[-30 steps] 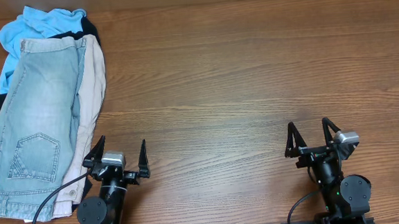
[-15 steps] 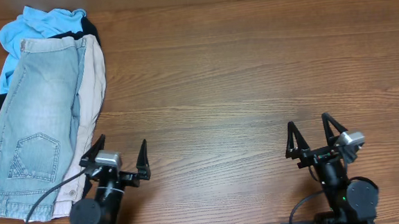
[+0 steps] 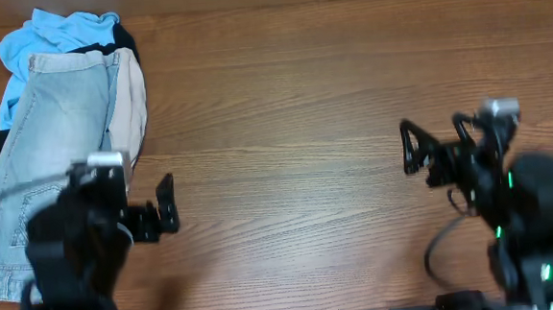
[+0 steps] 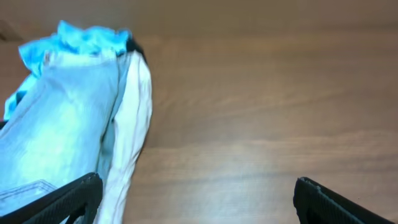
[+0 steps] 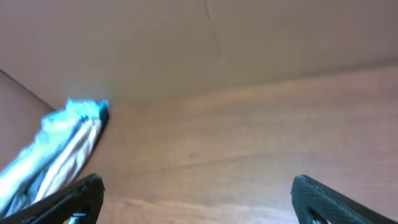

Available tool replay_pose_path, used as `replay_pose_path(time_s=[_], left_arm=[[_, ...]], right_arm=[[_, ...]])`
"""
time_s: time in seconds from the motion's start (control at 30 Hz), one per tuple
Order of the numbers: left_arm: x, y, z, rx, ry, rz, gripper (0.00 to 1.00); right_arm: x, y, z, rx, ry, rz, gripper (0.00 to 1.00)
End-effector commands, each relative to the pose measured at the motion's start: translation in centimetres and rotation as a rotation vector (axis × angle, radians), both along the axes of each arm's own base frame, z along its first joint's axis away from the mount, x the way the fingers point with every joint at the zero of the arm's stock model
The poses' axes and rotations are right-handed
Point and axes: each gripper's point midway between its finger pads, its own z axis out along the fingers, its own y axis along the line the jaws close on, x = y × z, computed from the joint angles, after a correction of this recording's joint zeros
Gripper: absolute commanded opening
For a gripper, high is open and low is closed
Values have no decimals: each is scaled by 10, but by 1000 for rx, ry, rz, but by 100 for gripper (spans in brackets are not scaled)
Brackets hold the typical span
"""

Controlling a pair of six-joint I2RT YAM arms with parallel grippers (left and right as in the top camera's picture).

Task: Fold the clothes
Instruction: 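Reach the left gripper to the denim shorts on the pile and grasp them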

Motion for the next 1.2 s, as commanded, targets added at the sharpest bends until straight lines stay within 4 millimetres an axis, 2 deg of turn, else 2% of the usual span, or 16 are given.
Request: replay_pose_path(time_s=[0.0, 0.1, 0.13, 0.23, 0.33, 0.47, 0.63, 0.73, 0.97, 1.1, 1.17], left_arm=[[21, 0, -4, 83, 88, -66, 100], [40, 5, -26, 138, 175, -80, 100], [52, 6, -38, 160, 210, -89, 100], [75, 12, -60, 182, 273, -77, 100], [95, 33, -89, 190, 357, 20, 100], [112, 76, -126, 109, 450, 202, 100], [132, 119, -155, 6, 452, 262, 96], [134, 133, -173, 14, 487, 264, 90], [127, 149, -213, 128, 617, 235, 82], [122, 159, -219, 174, 655, 275, 59], [121, 160, -219, 179, 656, 279, 52]], right_arm=[[26, 12, 18, -3, 67, 61, 100], [50, 20, 16, 10, 125, 93, 100], [59, 27, 9, 27, 154, 131, 100], [68, 41, -2, 63, 186, 203, 100], [70, 54, -16, 103, 236, 274, 100], [72, 56, -29, 113, 286, 286, 99], [70, 56, -35, 103, 306, 290, 94], [68, 56, -36, 103, 317, 290, 89], [66, 50, -45, 87, 355, 256, 78], [65, 50, -46, 87, 361, 256, 75], [65, 50, -47, 87, 361, 256, 73]])
